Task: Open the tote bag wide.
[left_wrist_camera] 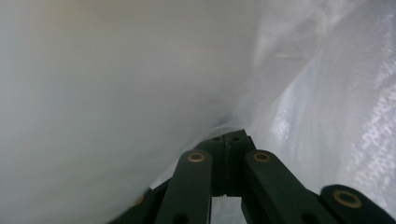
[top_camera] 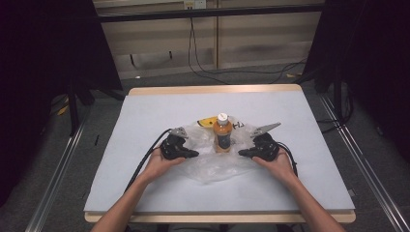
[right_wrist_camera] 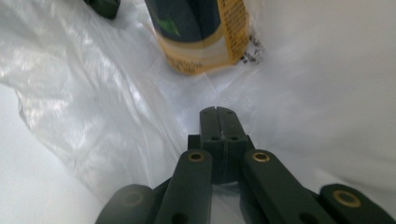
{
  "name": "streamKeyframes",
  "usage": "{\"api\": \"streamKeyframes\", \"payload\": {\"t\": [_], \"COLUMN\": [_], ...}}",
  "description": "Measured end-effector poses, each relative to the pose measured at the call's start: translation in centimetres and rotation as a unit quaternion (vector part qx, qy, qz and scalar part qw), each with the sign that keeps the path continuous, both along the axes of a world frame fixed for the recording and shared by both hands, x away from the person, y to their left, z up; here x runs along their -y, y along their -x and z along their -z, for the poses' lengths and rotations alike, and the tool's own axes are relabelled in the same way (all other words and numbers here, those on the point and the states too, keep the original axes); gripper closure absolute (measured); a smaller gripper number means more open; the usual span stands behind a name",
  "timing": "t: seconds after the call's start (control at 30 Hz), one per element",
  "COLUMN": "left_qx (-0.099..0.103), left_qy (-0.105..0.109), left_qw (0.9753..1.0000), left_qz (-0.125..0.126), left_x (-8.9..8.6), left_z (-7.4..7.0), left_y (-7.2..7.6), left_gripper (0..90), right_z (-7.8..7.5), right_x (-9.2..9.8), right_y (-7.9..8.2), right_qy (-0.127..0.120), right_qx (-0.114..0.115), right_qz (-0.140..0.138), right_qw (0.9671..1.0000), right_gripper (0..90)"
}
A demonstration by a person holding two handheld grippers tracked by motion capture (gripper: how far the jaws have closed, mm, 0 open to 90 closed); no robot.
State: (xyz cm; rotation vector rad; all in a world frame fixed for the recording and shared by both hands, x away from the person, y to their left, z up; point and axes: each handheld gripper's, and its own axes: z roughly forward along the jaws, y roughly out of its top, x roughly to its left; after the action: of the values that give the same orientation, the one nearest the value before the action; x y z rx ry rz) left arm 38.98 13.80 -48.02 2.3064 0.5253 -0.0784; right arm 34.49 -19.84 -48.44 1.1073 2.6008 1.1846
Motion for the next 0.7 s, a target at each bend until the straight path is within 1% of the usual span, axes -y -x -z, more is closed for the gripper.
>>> {"api": "streamKeyframes", "payload": {"t": [0.03,0.07,0.1,0.13,0.17,0.2,0.23,0.27,0.3,0.33,0.37,0.4,0.43,0.47,0.5,0.53,0.6,0.63,0.67,0.7], "left_qx": [0.0,-0.001,-0.001,-0.004,-0.004,-0.006,-0.007,-0.002,0.0,0.003,0.001,0.0,-0.001,-0.003,-0.002,-0.004,0.0,-0.001,-0.001,-0.002], "left_qy": [0.0,0.005,0.005,0.002,0.002,0.013,0.014,0.01,0.0,-0.001,0.005,0.01,0.015,0.021,0.02,0.024,0.016,0.02,0.023,0.017], "left_qw": [1.0,1.0,1.0,1.0,1.0,0.9999,0.9999,0.9999,1.0,1.0,1.0,1.0,0.9999,0.9998,0.9998,0.9997,0.9999,0.9998,0.9997,0.9999], "left_qz": [0.0,0.003,0.003,0.002,0.002,-0.005,-0.001,-0.001,0.003,0.002,0.003,0.001,-0.003,-0.002,-0.005,-0.008,-0.004,-0.006,-0.003,-0.002], "left_x": [0.0,-0.5,-0.5,-1.2,-1.2,-1.4,-1.7,-1.8,-2.0,-2.3,-2.5,-2.7,-3.0,-3.2,-3.3,-3.3,-3.5,-3.6,-3.7,-3.9], "left_z": [0.0,0.1,0.1,0.1,0.1,0.2,0.2,0.1,-0.1,-0.1,0.0,0.1,0.2,0.3,0.3,0.3,0.2,0.2,0.3,0.2], "left_y": [0.0,0.1,0.1,0.4,0.4,0.6,0.7,0.8,0.9,1.1,1.2,1.4,1.5,1.4,1.5,1.6,1.8,1.9,2.0,2.1], "left_gripper": [90.0,90.0,90.0,90.0,90.0,90.0,90.0,90.0,90.0,90.0,90.0,90.0,90.0,90.0,90.0,90.0,90.0,90.0,90.0,90.0], "right_z": [0.0,-0.1,-0.1,0.0,0.0,0.0,-0.1,-0.1,-0.1,-0.2,-0.2,-0.1,-0.2,-0.1,-0.1,-0.1,-0.2,-0.2,-0.1,-0.1], "right_x": [0.0,0.5,0.8,1.2,1.2,1.4,1.6,1.7,1.8,1.8,1.9,1.9,2.1,2.2,2.2,2.3,2.4,2.4,2.5,2.6], "right_y": [0.0,0.3,0.5,0.7,0.7,0.9,1.2,1.4,1.5,1.7,1.8,2.0,2.1,2.2,2.3,2.3,2.5,2.6,2.7,2.8], "right_qy": [0.0,0.004,0.003,-0.001,-0.001,0.002,0.005,0.008,0.009,0.013,0.014,0.009,0.011,0.009,0.008,0.008,0.011,0.011,0.006,0.006], "right_qx": [0.0,0.002,0.0,-0.002,-0.002,0.0,0.003,0.002,0.004,0.007,0.008,0.008,0.009,0.005,0.006,0.006,0.008,0.008,0.007,0.01], "right_qz": [0.0,-0.002,0.0,0.003,0.003,0.004,0.003,0.003,0.002,0.0,-0.004,-0.006,-0.005,-0.007,-0.005,-0.005,-0.004,-0.004,-0.001,-0.002], "right_qw": [1.0,1.0,1.0,1.0,1.0,1.0,1.0,1.0,1.0,0.9999,0.9999,0.9999,0.9999,0.9999,0.9999,0.9999,0.9999,0.9999,1.0,0.9999], "right_gripper": [90.0,90.0,90.0,90.0,90.0,90.0,90.0,90.0,90.0,90.0,90.0,90.0,90.0,90.0,90.0,90.0,90.0,90.0,90.0,90.0]}}
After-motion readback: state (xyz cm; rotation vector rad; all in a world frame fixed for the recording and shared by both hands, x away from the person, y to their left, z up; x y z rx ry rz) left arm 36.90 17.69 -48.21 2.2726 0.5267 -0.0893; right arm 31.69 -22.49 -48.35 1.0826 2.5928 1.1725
